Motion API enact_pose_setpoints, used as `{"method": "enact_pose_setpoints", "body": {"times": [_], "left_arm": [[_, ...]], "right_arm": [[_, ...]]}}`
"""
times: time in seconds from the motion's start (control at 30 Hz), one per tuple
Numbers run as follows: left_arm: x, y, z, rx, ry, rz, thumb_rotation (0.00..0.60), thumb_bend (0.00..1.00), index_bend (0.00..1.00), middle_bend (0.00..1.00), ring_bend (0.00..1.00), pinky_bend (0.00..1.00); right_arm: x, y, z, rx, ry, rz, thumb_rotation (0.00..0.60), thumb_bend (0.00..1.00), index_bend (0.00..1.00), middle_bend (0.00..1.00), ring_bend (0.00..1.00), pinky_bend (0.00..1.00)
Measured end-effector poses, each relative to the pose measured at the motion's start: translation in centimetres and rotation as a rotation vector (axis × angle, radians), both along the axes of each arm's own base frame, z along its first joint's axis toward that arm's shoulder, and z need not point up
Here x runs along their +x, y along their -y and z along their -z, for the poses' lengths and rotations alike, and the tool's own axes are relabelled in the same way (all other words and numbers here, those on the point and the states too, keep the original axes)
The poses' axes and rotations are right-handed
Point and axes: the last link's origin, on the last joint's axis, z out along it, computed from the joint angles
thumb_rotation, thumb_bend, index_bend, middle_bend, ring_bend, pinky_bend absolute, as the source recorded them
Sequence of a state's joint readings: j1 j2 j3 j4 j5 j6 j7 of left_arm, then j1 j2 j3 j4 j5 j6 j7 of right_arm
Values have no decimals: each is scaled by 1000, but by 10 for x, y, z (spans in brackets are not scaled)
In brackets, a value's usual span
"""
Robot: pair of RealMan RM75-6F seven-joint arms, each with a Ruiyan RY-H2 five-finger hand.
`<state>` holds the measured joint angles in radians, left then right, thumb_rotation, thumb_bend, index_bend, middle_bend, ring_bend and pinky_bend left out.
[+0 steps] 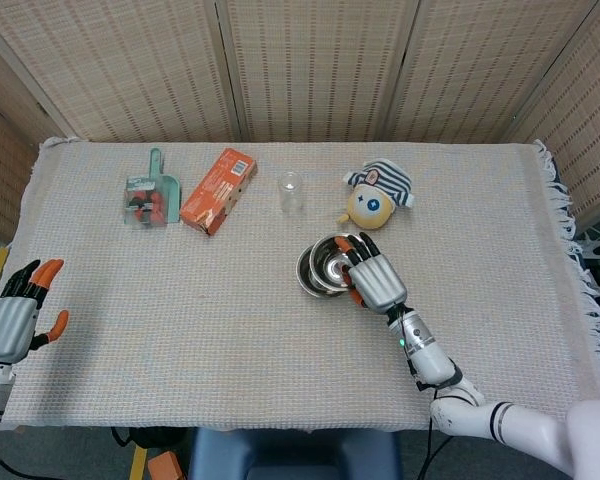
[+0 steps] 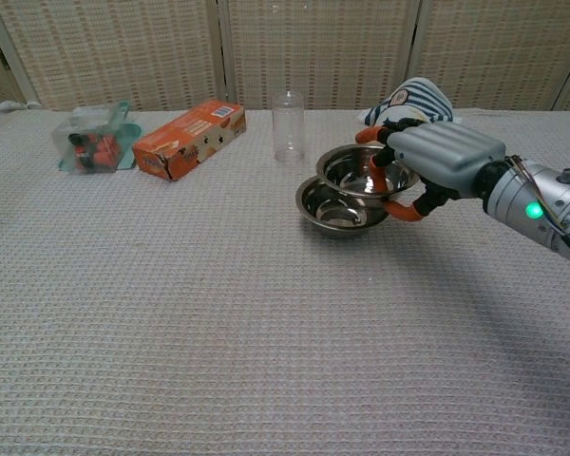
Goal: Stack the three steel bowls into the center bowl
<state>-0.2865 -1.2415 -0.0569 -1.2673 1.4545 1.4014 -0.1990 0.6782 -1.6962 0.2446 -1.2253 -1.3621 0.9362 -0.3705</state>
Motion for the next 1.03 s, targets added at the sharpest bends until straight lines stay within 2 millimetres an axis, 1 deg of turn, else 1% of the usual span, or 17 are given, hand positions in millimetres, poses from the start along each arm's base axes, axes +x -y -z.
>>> {"method": "enact_pose_setpoints", "body": {"times": [0.03, 0.07, 0.2, 0.23, 0.3, 0.33, 0.37, 0.43, 0.47, 0.57, 0.67, 0.7, 0.77, 0.8, 0.87, 1.0, 1.03], "left_arm": [[0, 0, 0, -5, 4, -5, 600, 447, 0, 38, 0, 104], [0, 0, 0, -7, 8, -9, 600, 447, 0, 33, 0, 106], [0, 0, -2, 1, 14, -11, 600, 446, 0, 29, 0, 108], [0, 1, -3, 6, 15, -9, 600, 446, 0, 29, 0, 108], [1, 1, -4, 13, 16, -3, 600, 446, 0, 29, 0, 108], [1, 1, -4, 15, 15, -2, 600, 446, 0, 29, 0, 109], [1, 1, -4, 15, 13, -2, 600, 446, 0, 29, 0, 108], [0, 2, -5, 15, 7, -4, 600, 445, 0, 28, 0, 108], [0, 2, -5, 16, 6, -5, 600, 445, 0, 27, 0, 108], [1, 4, -6, 16, 4, -6, 600, 444, 0, 23, 0, 110], [3, 7, -7, 7, 7, -10, 600, 442, 0, 21, 0, 111], [3, 8, -7, 3, 7, -13, 600, 441, 0, 21, 0, 111], [4, 10, -7, -4, -3, -22, 600, 441, 0, 21, 0, 112], [4, 10, -7, -6, -9, -26, 600, 441, 0, 20, 0, 112], [4, 11, -6, -4, -26, -35, 600, 442, 0, 16, 0, 112], [4, 11, -5, 10, -61, -50, 600, 441, 0, 3, 0, 112], [5, 11, -4, 15, -70, -51, 600, 441, 0, 1, 0, 112]], "right_arm": [[0, 2, 3, 7, 0, 4, 600, 458, 383, 67, 0, 0], [0, 3, 5, 13, 1, 9, 600, 458, 371, 67, 0, 0], [3, 8, 11, 30, 31, 20, 600, 452, 365, 67, 0, 0], [3, 9, 12, 32, 38, 19, 600, 429, 326, 56, 0, 0], [6, 9, 15, 43, 54, 15, 600, 351, 170, 23, 0, 0], [5, 8, 15, 50, 56, 14, 600, 274, 60, 5, 0, 0], [5, 7, 15, 54, 55, 15, 600, 206, 7, 0, 0, 0], [2, 4, 10, 60, 58, 17, 600, 115, 0, 0, 0, 0], [1, 2, 7, 60, 60, 20, 600, 85, 0, 0, 0, 0], [-11, -10, -12, 51, 69, 44, 600, 53, 0, 0, 0, 0], [-34, -26, -44, 14, 80, 103, 600, 50, 0, 0, 0, 0], [-45, -34, -59, -16, 84, 130, 600, 50, 0, 0, 0, 0], [-60, -46, -81, -79, 86, 167, 600, 50, 0, 0, 0, 0], [-70, -54, -93, -130, 85, 189, 600, 50, 0, 0, 0, 0], [-86, -67, -109, -215, 78, 223, 600, 49, 0, 0, 0, 0], [-124, -108, -145, -392, 22, 326, 600, 50, 0, 0, 0, 0], [-129, -115, -151, -412, 7, 342, 600, 50, 0, 0, 0, 0]]}}
